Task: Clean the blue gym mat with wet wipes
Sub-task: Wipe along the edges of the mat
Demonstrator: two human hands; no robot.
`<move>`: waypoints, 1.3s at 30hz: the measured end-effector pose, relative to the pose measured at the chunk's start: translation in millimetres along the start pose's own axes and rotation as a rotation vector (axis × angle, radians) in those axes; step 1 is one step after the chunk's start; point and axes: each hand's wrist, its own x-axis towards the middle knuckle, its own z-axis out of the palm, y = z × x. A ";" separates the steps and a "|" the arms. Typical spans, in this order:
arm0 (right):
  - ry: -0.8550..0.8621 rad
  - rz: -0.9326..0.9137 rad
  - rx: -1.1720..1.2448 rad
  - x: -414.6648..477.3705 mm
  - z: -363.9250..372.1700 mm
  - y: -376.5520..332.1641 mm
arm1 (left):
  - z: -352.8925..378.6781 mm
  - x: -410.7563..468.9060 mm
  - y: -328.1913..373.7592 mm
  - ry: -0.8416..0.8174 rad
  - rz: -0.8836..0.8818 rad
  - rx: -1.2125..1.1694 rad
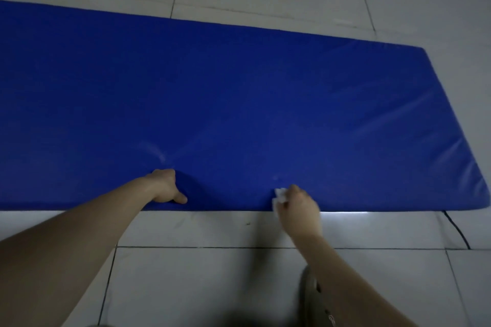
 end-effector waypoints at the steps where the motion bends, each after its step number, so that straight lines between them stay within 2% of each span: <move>1: 0.044 0.075 -0.009 3.3 -7.8 15.2 | -0.2 -1.0 1.5 0.015 0.003 0.013; 3: 0.095 0.188 -0.013 5.5 -9.8 24.3 | 0.5 -2.3 1.2 0.031 -0.004 0.050; 6: 0.109 0.177 -0.055 -2.5 9.4 -7.9 | 1.2 -3.0 1.6 0.042 -0.018 0.098; 8: 0.047 0.083 -0.074 -10.0 27.3 -48.8 | 0.5 -3.0 1.7 0.047 -0.025 0.118; 13: -0.172 -0.332 -0.185 -31.2 69.2 -161.4 | -0.6 -3.9 5.7 0.057 -0.052 0.160; 16: -0.200 -0.406 -0.207 -30.6 70.3 -168.9 | -1.2 -3.9 7.0 0.047 -0.054 0.139; 18: -0.149 -0.345 -0.216 -20.9 53.4 -138.4 | -2.5 -4.1 5.9 0.046 -0.040 0.125; 24: 0.058 0.060 -0.123 -1.1 -21.3 19.2 | 0.1 -1.8 3.5 0.048 -0.008 0.105; 26: 0.075 0.171 -0.103 1.3 -30.9 42.9 | 1.0 -2.1 3.4 0.056 -0.003 0.107; 28: 0.071 0.187 -0.084 3.6 -21.9 35.7 | 0.9 -2.3 3.5 0.058 -0.004 0.116; 31: -0.015 0.037 -0.066 -2.0 11.7 -24.9 | 0.4 -2.2 3.0 0.058 -0.010 0.123; 36: -0.185 -0.405 -0.097 -38.7 65.3 -147.8 | 1.0 -0.9 3.0 0.074 -0.022 0.178; 39: -0.183 -0.453 -0.121 -35.8 58.9 -147.8 | 0.1 -0.2 3.4 0.075 -0.019 0.199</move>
